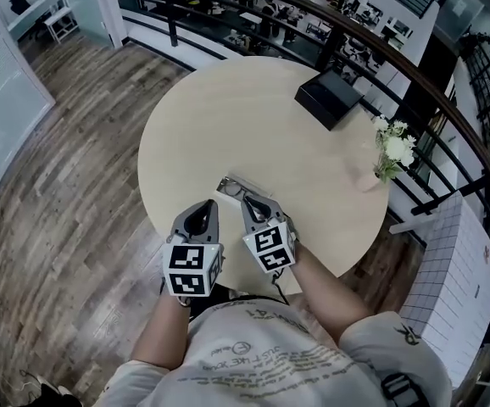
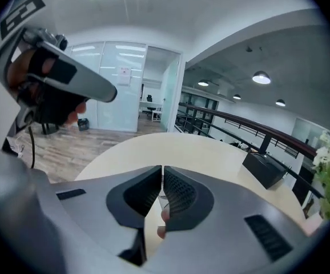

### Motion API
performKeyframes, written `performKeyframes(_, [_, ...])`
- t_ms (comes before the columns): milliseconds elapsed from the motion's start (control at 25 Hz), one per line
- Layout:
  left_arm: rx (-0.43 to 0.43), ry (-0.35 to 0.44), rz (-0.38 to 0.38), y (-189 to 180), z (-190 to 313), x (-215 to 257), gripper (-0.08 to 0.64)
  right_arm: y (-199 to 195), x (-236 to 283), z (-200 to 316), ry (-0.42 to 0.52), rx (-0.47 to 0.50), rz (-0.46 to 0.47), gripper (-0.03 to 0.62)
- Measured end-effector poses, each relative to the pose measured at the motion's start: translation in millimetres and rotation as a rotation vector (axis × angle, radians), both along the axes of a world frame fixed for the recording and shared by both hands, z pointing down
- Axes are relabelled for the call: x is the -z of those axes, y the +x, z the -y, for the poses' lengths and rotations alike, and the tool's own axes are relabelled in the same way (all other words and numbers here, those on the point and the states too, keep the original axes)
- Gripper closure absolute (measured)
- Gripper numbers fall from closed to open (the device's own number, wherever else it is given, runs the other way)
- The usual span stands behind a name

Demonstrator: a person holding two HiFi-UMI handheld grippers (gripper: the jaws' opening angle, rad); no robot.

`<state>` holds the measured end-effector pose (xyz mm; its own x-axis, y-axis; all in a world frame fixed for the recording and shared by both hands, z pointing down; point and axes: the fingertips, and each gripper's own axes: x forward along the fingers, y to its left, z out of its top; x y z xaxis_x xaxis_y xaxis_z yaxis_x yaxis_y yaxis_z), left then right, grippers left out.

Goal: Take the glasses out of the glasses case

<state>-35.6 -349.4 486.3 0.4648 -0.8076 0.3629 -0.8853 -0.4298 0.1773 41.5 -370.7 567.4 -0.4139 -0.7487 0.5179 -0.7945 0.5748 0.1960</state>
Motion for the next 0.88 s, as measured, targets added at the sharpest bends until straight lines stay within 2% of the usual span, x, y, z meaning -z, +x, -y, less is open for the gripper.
performKeyframes(80, [0.002,-0.004,-0.007,-4,5,-2,0.551,1,-15,10,-0.031,0.006,-0.04,0.572])
performKeyframes(160, [0.006,-0.011,-0.011,-7,8,-5,0.551,2,-32,17,-0.074,0.01,-0.075,0.509])
performKeyframes(360, [0.017,-0.035,-0.015,-18,14,-15,0.551,7,-71,34,-0.132,0.01,-0.226,0.509])
performKeyframes(560, [0.034,-0.052,-0.01,-30,16,-21,0.551,12,-94,50,-0.11,-0.01,-0.411,0.509])
performKeyframes(880, [0.046,-0.046,0.005,-46,22,-23,0.551,15,-127,62,-0.149,0.012,-0.56,0.512])
